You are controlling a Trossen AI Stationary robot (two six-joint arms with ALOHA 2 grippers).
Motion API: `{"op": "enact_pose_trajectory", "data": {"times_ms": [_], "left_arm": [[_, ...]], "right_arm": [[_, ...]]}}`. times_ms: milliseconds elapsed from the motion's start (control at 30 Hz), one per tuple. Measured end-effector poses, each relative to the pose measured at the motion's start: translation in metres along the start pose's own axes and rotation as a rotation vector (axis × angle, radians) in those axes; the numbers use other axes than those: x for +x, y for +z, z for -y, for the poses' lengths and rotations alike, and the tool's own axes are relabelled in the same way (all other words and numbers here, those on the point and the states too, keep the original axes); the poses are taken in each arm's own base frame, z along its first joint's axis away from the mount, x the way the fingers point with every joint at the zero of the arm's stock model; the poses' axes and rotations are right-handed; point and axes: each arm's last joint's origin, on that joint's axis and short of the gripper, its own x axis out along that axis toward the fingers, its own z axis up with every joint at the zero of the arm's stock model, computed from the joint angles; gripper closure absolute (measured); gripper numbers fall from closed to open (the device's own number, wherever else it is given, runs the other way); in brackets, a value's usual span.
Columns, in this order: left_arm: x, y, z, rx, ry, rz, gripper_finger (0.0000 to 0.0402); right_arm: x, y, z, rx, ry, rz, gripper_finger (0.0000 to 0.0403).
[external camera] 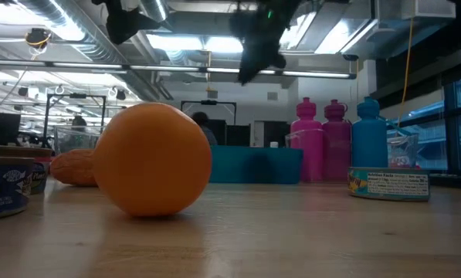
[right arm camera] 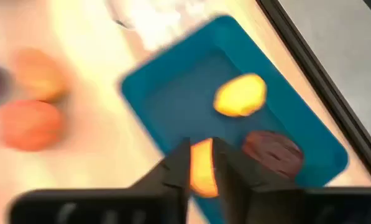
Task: Pick & Place Food Item
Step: Put the orange into the blue bin
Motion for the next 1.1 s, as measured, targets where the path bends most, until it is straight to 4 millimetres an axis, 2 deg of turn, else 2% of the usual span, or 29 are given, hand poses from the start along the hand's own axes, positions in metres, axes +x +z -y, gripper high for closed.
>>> {"op": "enact_pose_trajectory", "data": {"times_ms": [67,133,333,533,633,700,867,967,1100], "left_arm": [[0.0,0.0,0.0,-0.001,0.002,-0.004,0.0071],[0.0,-0.001,0.0,-0.002,0.004,-0.009,0.0071],[0.0,-0.005,-0.002,-0.012,0.024,-0.051,0.0071],[0.0,-0.01,-0.005,-0.025,0.053,-0.106,0.0071],[0.001,-0.012,-0.006,-0.03,0.065,-0.13,0.0071],[0.002,-0.013,-0.007,-0.032,0.068,-0.14,0.0071],[0.006,-0.014,-0.008,-0.019,0.072,-0.156,0.0071],[0.008,-0.014,-0.008,-0.02,0.075,-0.162,0.0071],[0.01,-0.015,-0.009,-0.022,0.079,-0.17,0.0071]], "right_arm": [[-0.02,0.0,-0.008,-0.004,0.046,0.05,0.0383],[-0.042,-0.001,-0.014,0.001,0.096,0.105,0.0396],[-0.109,-0.009,-0.022,0.046,0.261,0.245,0.0398],[-0.164,-0.019,-0.03,0.022,0.492,0.376,0.0397],[-0.185,-0.026,-0.035,-0.007,0.557,0.424,0.0399],[-0.197,-0.03,-0.04,-0.085,0.612,0.472,0.0399],[-0.232,-0.031,-0.049,-0.284,0.781,0.694,0.04],[-0.247,-0.035,-0.046,-0.298,0.774,0.772,0.04],[-0.254,-0.038,-0.044,-0.297,0.72,0.806,0.04]]}}
